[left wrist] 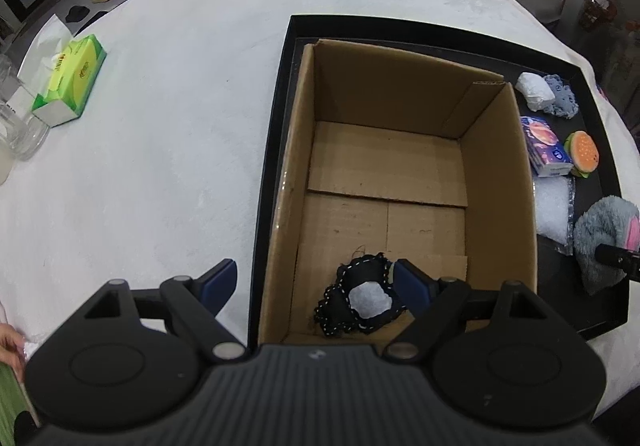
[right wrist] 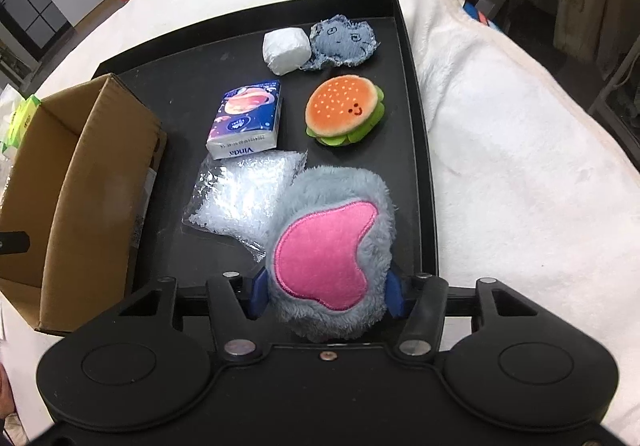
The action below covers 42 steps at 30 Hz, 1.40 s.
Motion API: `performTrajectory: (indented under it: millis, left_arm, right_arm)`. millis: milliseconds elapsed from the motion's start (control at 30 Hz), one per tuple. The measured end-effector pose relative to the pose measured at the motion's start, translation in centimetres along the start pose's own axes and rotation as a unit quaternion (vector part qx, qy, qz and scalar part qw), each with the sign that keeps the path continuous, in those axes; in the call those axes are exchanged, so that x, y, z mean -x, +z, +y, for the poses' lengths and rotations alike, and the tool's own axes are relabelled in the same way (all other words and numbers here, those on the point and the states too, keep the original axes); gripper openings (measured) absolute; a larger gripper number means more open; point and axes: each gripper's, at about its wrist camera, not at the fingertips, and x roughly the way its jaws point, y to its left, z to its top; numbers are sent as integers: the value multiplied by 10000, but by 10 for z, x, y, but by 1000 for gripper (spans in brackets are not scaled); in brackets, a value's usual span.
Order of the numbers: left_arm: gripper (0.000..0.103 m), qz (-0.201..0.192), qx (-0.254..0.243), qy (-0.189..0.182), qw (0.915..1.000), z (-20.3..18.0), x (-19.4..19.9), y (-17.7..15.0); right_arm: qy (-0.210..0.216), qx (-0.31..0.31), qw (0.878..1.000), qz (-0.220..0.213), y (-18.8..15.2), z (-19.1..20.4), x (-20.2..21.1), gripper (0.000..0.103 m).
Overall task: Organize soft objects
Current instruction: 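Grasp the grey plush with pink patch with the right gripper, then lower the grey plush into the cardboard box and release it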
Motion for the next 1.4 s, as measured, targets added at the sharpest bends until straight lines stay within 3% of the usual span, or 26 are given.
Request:
performTrajectory:
  millis: [700, 1033, 1400]
  left_arm:
    - [84, -269, 27, -472, 9985, 13, 25, -4]
    - [84, -430, 122, -731, 9963, 26, 30, -9]
    - [83, -576, 292, -988, 9930, 43, 25, -16]
  right_arm:
    - [128, 274, 9994, -147, 13, 26, 52, 53]
    - [350, 665, 9970, -207, 32, 61, 83, 54]
    - [299, 1060, 9936, -271, 49, 103, 93, 54]
